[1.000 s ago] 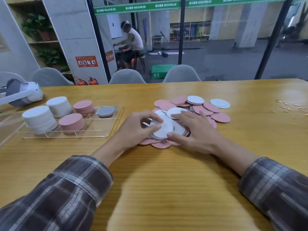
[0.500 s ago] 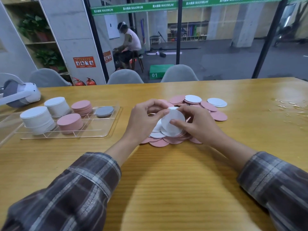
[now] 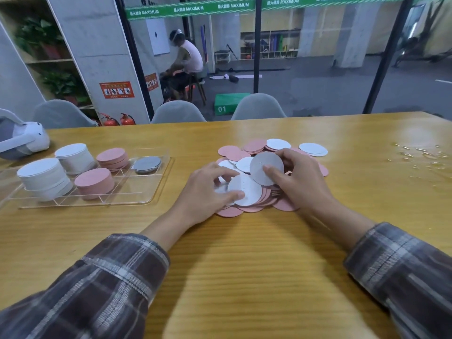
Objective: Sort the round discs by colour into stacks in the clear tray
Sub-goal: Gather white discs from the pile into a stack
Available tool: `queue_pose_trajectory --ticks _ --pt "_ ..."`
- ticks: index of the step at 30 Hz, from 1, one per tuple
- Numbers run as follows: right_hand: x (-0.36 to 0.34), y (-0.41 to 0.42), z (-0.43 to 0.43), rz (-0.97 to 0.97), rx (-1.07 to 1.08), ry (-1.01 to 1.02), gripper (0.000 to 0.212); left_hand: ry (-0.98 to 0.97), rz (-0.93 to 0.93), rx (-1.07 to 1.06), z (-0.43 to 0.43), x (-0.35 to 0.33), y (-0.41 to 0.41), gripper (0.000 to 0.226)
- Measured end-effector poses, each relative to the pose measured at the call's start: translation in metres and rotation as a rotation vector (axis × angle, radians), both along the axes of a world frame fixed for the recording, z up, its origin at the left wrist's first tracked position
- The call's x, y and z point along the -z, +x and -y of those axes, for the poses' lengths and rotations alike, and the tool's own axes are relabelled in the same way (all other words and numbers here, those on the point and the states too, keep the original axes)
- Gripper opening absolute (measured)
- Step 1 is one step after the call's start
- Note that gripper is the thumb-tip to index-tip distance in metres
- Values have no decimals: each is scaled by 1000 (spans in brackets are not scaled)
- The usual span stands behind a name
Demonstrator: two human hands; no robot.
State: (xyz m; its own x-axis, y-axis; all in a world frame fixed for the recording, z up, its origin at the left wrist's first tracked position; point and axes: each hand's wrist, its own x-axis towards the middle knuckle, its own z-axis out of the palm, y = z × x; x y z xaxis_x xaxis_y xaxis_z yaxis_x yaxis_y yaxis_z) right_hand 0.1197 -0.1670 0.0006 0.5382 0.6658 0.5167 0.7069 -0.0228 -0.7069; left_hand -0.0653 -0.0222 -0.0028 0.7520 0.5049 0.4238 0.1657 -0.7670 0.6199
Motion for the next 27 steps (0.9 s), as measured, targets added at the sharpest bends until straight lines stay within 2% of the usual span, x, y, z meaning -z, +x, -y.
queue_pose_trajectory --ticks 4,9,15,19,21,24,27 --pt "0 -3 1 15 35 22 14 -192 100 -16 -3 -4 -3 10" --pt "-3 -6 0 -9 0 3 6 -415 196 -9 -3 -7 -3 5" --pt "-1 -16 -1 -59 -108 -83 15 -422 214 -41 7 -7 2 7" --pt "-2 -20 -1 17 -143 -91 17 -434 243 -52 14 -7 3 9" --pt "-1 -21 -1 41 -144 -90 17 -389 244 -59 15 -7 4 8" --pt "0 -21 -1 42 -112 -80 16 -58 180 -128 4 -6 1 7" --pt "1 -21 -1 74 -79 -96 17 69 -18 -168 -12 -3 -7 30"
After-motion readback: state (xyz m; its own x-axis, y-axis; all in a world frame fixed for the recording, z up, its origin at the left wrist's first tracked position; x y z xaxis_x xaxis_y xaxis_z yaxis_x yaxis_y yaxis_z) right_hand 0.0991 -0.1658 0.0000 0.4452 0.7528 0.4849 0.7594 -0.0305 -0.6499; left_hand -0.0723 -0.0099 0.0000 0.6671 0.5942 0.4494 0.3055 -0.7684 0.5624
